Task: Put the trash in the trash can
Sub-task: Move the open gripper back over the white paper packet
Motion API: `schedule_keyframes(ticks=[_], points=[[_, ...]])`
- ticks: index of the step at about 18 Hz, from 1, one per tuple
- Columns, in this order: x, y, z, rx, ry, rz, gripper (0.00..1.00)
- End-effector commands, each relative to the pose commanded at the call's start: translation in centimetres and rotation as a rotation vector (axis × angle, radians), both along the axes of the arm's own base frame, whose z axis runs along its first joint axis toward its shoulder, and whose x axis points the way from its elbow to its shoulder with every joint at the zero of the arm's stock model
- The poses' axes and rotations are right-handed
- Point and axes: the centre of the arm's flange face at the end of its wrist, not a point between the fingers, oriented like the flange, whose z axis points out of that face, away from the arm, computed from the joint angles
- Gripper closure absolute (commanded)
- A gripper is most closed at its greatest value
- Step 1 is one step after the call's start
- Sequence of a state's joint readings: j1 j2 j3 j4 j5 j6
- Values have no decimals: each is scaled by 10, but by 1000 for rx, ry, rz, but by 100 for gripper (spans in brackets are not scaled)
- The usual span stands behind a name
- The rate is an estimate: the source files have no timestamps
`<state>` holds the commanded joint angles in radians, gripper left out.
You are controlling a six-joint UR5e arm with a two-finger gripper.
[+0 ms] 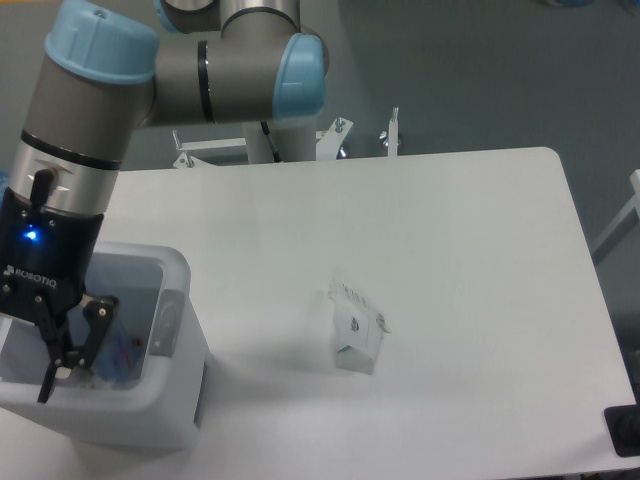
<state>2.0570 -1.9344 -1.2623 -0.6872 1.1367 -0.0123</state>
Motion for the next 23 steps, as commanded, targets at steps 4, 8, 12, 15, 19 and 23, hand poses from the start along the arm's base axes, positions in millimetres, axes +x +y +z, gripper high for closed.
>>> schedule_keyframes(ticks=[4,8,12,15,19,23], points=[[-51,-27,23,32,9,91,0],[-99,-44,26,33,3,175,0],[-141,-66,23,20,-1,252,0],[-176,-84,13,1,2,296,0],[-206,-104,-19,-58,77,258,0],[-224,-112,-51,-152,148,208,0]])
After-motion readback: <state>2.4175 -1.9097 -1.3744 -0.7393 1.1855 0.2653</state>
